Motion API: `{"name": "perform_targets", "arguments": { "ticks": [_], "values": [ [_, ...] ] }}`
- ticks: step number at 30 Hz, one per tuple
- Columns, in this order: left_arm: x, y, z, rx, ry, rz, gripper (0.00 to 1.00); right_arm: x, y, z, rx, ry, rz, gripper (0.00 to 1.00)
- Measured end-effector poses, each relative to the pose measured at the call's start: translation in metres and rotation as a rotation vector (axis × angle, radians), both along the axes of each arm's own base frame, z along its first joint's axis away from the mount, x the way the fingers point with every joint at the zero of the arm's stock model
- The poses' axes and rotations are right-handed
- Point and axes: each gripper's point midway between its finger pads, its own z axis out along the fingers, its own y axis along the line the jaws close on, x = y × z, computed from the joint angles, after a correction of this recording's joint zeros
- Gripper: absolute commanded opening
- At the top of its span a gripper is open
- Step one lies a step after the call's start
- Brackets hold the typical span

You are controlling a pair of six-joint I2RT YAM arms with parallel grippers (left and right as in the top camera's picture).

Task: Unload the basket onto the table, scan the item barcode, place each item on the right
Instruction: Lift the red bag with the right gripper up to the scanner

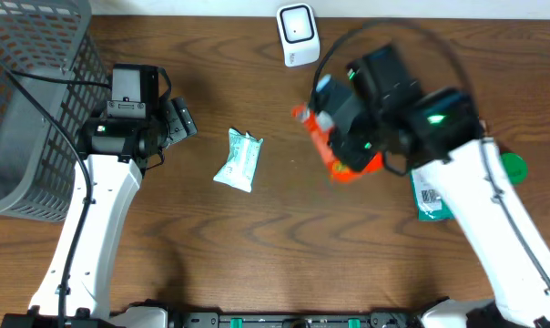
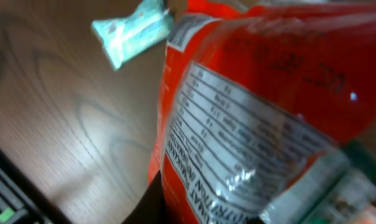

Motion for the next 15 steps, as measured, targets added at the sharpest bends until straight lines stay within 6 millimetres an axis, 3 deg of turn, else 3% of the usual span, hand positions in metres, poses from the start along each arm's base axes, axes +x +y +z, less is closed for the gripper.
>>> {"name": "perform_targets", "arguments": {
  "ticks": [3, 7, 10, 15],
  "values": [
    [0.0, 0.0, 0.0, 0.0, 0.0, 0.0, 0.88, 0.013, -0.004, 0.049, 0.012, -0.093, -0.053, 0.01],
    [0.0, 0.0, 0.0, 0.0, -0.001, 0.0, 0.88, 0.032, -0.003, 0.081, 0.005, -0.157, -0.08, 0.01],
    [0.0, 0.0, 0.0, 0.0, 0.0, 0.0, 0.88, 0.055, 0.002, 0.077, -0.038, -0.182, -0.079, 0.01],
    [0.0, 0.0, 0.0, 0.0, 0.0, 0.0, 0.88, 0.112, 0.005, 0.039, -0.203, -0.238, -0.074, 0.01]
  ]
}}
